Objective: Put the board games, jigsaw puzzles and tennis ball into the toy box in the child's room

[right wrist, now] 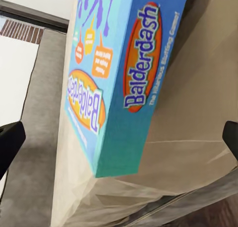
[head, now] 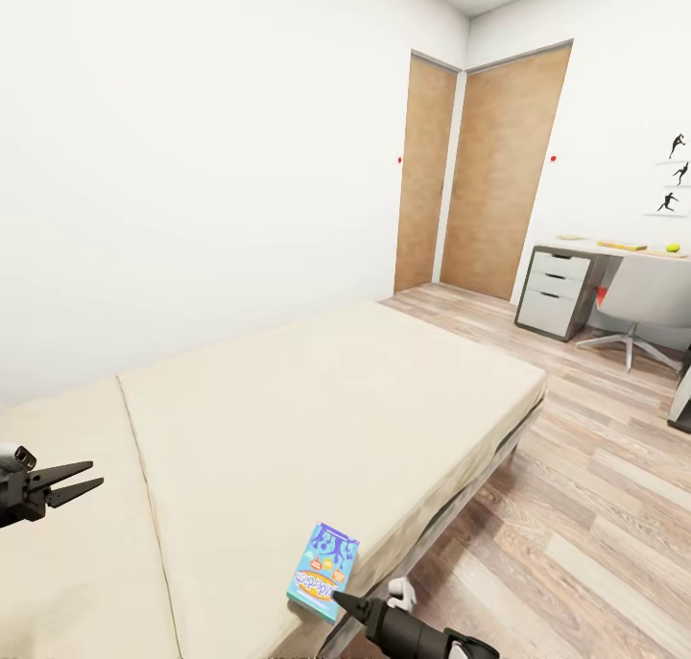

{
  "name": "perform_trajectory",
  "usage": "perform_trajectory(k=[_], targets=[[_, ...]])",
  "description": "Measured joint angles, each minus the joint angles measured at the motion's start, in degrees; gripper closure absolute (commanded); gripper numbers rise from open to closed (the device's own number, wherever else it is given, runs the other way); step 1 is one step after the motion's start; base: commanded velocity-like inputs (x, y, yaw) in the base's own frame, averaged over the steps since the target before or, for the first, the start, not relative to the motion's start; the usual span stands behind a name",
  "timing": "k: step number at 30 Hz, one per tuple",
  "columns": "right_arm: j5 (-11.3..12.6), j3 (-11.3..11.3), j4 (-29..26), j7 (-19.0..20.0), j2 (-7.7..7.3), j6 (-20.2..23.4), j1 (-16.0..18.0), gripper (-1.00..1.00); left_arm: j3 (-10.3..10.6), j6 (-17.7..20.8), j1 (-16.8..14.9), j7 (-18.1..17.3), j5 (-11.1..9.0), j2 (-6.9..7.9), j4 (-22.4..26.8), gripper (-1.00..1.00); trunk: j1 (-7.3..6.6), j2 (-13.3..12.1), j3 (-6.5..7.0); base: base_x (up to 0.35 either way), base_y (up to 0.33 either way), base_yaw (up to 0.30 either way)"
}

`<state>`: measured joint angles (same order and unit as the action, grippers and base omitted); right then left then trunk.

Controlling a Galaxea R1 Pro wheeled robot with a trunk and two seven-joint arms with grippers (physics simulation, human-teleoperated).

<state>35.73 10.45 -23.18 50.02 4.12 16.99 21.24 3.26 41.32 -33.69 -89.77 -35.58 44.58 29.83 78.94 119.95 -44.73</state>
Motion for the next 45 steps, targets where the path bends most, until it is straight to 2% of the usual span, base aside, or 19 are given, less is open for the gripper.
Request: perform_trajectory(k=[5,20,45], targets=[[-0.08,-0.02,0.0,-0.04,0.78,-0.01,0.0,-1.0,0.0,0.0,0.0,0.0,0.0,0.0,0.0,-1.0,0.0,0.0,0.0,0.0,0.0,0.0],[-0.12,-0.01,0.0,-0.09,1.58,-0.09,0.0,-1.0,0.0,0.01,0.0,0.0,0.0,0.0,0.0,-1.0,0.0,0.0,0.0,0.0,0.0,0.0],[-0.12,-0.01,0.0,-0.37,1.71,-0.01,0.0,-1.0,0.0,0.02,0.0,0.0,0.0,0.0,0.0,-1.0,0.0,0.0,0.0,0.0,0.0,0.0]])
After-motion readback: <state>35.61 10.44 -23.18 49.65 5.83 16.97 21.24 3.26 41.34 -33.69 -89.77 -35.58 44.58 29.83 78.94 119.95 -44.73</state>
